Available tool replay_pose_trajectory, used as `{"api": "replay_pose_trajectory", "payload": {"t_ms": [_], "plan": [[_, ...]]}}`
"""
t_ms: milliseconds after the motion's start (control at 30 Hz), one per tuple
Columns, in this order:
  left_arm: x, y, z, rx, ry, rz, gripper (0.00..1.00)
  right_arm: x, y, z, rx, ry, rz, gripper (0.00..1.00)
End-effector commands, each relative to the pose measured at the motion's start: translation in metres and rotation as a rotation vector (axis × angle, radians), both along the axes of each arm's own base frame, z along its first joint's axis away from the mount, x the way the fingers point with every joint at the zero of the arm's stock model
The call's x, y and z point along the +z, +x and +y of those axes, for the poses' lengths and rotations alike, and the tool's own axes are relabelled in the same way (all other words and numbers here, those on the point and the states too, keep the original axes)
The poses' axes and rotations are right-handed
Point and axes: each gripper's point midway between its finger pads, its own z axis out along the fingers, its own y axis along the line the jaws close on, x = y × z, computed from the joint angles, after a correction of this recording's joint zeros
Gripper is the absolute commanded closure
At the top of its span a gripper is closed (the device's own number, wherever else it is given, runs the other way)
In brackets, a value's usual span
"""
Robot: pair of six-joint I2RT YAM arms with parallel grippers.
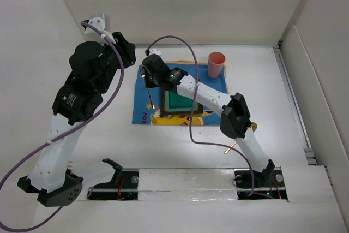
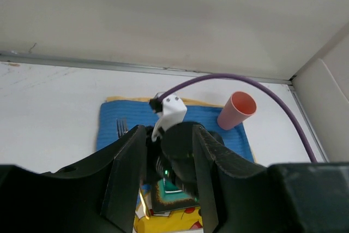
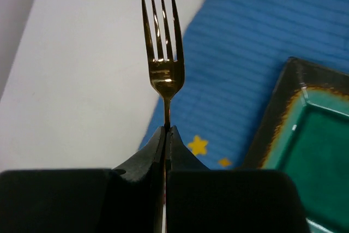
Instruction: Set the dinner table for one person
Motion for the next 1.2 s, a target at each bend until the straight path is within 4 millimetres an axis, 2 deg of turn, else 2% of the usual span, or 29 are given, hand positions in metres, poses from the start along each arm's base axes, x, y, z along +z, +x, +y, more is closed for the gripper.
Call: {"api": "replay_pose_trajectory", "payload": {"t_ms": [0,133,433,600,633,767,900,1000,1033,1100,1133,1167], "plan": [[-0.003,0.007,-0.007,-0.011,-0.003,-0.008,0.64,-0.024,0.018,-0.003,-0.103,0.04,0.081,1.0],[-0.014,0.014,-0.014,-0.024,0.009,0.019,0.64,-0.047,0.035,0.0,-0.182,0.1,0.136,1.0],[-0.034,0.022,-0.029,-0.069,0.013,0.067,0.64,-0.085,0.043,0.006,-0.276,0.141,0.19,1.0],[-0.044,0.024,-0.03,-0.071,0.021,0.085,0.64,-0.107,0.047,0.004,-0.296,0.133,0.223,1.0],[-0.044,0.024,-0.03,-0.071,0.021,0.086,0.64,-0.116,0.047,0.003,-0.3,0.121,0.233,1.0],[-0.046,0.024,-0.03,-0.071,0.024,0.087,0.64,-0.129,0.045,0.001,-0.318,0.112,0.251,1.0],[-0.049,0.024,-0.03,-0.069,0.027,0.093,0.64,-0.13,0.046,0.001,-0.318,0.115,0.25,1.0],[-0.051,0.024,-0.03,-0.069,0.029,0.097,0.64,-0.127,0.043,0.004,-0.299,0.121,0.259,0.87],[-0.05,0.023,-0.029,-0.069,0.027,0.093,0.64,-0.124,0.042,0.005,-0.289,0.13,0.263,0.78],[-0.049,0.023,-0.03,-0.074,0.025,0.09,0.64,-0.102,0.042,0.008,-0.274,0.161,0.247,0.71],[-0.047,0.022,-0.031,-0.078,0.02,0.086,0.64,-0.084,0.046,0.007,-0.263,0.191,0.23,0.61],[-0.046,0.022,-0.031,-0.08,0.019,0.084,0.64,-0.083,0.045,0.008,-0.251,0.194,0.233,0.61]]}}
